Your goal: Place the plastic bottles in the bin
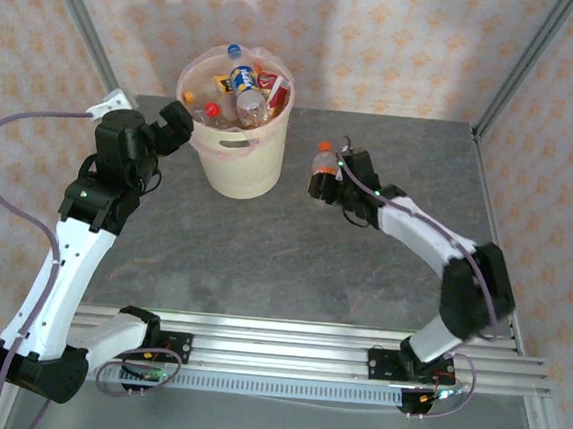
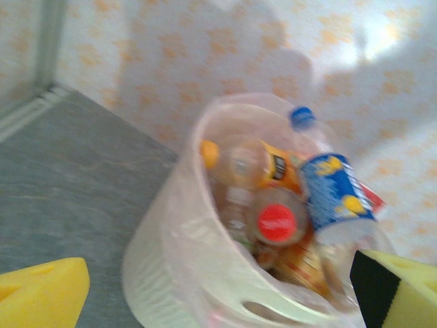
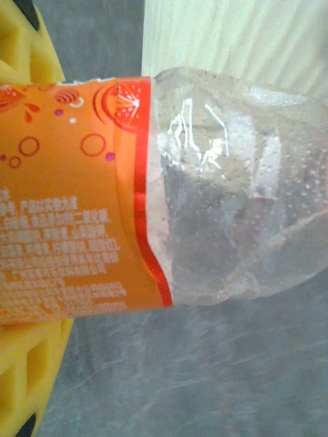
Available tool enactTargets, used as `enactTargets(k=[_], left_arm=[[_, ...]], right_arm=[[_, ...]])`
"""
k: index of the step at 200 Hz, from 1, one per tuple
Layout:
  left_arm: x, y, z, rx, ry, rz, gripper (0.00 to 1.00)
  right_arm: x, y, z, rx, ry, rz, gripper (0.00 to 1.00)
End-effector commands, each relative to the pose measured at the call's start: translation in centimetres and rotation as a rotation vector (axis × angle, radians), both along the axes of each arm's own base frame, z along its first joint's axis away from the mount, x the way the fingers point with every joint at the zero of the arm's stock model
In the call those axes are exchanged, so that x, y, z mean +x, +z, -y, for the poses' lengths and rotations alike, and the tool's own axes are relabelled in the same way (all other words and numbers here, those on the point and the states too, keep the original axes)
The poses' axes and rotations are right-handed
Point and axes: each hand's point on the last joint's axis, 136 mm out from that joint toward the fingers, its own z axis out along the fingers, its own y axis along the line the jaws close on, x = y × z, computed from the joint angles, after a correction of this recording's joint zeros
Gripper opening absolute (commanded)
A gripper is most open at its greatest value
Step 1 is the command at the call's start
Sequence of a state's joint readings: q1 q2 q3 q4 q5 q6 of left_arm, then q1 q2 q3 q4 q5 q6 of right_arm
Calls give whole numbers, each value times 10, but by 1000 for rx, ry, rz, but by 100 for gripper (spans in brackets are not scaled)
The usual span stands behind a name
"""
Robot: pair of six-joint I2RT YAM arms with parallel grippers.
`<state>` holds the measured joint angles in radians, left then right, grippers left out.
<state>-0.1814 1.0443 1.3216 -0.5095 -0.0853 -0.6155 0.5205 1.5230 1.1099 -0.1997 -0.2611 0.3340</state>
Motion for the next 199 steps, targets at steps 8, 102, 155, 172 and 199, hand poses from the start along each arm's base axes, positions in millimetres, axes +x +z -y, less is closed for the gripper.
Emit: enactTargets(k=[8, 102, 155, 172, 199], left_arm=[[2, 37, 59, -25, -317, 99, 100], [-19, 34, 213, 39, -964, 37, 100], [-27, 25, 235, 50, -1047, 24, 100], [-22, 18, 236, 50, -1034, -2, 100], [-19, 13, 238, 38, -1034, -17, 100]], right_arm=[[-15, 77, -4, 88, 79, 301, 55], [-89, 177, -46, 238, 335, 630, 55], [-88, 193, -69, 323, 393, 634, 55], [-86, 197, -79, 356, 413, 625, 55], [-85, 204, -93, 377, 439, 624, 55]])
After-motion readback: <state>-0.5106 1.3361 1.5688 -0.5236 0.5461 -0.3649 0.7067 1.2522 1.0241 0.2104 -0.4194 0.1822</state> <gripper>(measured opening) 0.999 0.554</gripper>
